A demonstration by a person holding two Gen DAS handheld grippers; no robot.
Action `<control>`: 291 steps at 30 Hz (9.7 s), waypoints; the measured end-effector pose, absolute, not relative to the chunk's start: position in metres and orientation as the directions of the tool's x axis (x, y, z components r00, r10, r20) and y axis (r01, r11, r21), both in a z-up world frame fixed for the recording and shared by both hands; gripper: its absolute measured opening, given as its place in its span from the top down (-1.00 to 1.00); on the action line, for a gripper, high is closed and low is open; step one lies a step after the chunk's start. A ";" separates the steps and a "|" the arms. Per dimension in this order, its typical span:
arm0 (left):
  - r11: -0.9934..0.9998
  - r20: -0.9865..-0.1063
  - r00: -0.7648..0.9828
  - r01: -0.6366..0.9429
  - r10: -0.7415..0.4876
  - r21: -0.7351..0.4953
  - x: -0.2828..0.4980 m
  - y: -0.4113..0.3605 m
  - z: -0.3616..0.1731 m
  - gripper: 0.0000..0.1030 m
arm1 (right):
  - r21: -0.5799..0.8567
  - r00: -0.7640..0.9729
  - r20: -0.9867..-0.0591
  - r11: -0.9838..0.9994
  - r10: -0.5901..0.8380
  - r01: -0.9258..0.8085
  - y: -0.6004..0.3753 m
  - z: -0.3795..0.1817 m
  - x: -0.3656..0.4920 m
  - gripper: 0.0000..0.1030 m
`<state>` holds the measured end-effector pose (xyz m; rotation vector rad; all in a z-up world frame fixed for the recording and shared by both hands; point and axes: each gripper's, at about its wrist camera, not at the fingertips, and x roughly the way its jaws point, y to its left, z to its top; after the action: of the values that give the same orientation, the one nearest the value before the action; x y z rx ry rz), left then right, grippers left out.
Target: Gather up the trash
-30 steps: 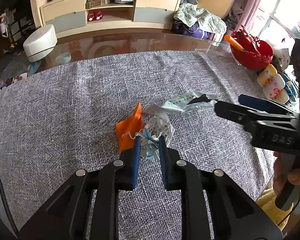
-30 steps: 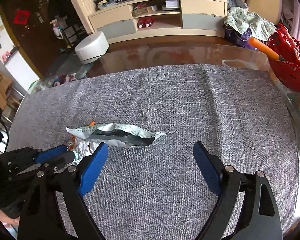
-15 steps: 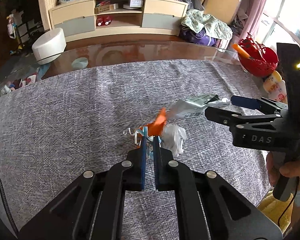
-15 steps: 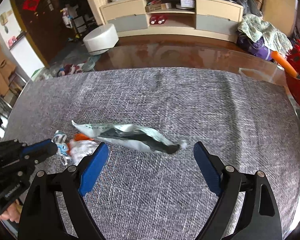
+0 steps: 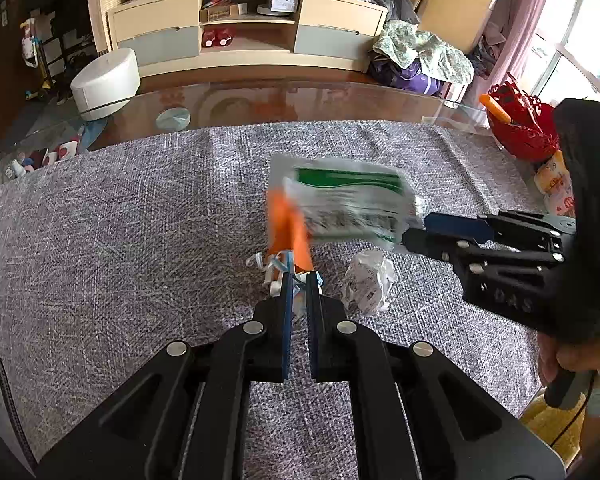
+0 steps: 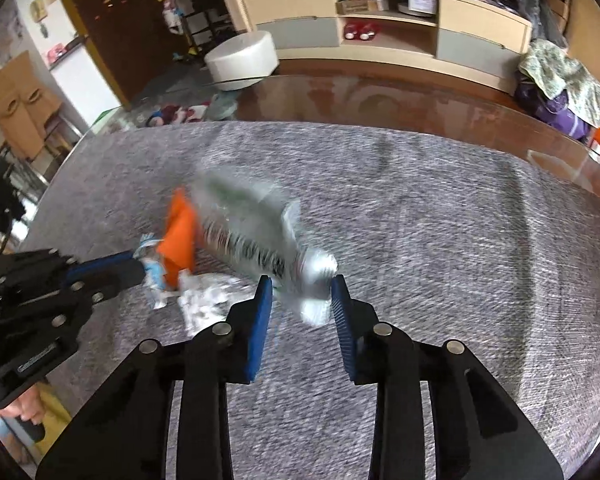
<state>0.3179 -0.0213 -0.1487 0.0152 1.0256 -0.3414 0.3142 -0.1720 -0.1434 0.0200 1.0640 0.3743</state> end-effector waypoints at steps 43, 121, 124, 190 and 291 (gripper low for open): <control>0.941 -0.776 0.557 0.310 -0.297 -0.138 0.252 -0.012 -0.082 0.91 | 0.102 0.572 -0.796 0.976 0.197 -0.194 -0.197 -0.078 0.248 0.83; 0.959 -0.839 0.492 0.260 -0.232 -0.112 0.079 0.011 -0.141 -0.81 | 0.154 0.496 -0.856 0.988 0.146 -0.025 -0.228 -0.122 0.099 -0.93; 0.960 -0.836 0.501 0.261 -0.224 -0.101 0.097 0.010 -0.136 -0.81 | 0.146 0.506 -0.851 0.989 0.143 -0.034 -0.222 -0.118 0.118 -0.93; 0.981 -0.868 0.465 0.160 -0.175 -0.113 0.305 0.052 -0.169 0.67 | 0.166 0.405 -0.875 0.950 0.266 -0.265 -0.090 -0.170 0.340 -0.20; 0.972 -0.818 0.557 0.234 -0.141 -0.009 0.029 0.004 -0.153 -0.84 | 0.038 0.615 -0.788 0.998 -0.003 0.055 -0.236 -0.127 0.021 -0.94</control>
<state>0.0285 0.0036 -0.1526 0.1051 0.9548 -0.2219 0.0208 -0.2356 -0.1267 0.0605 0.9076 -0.0334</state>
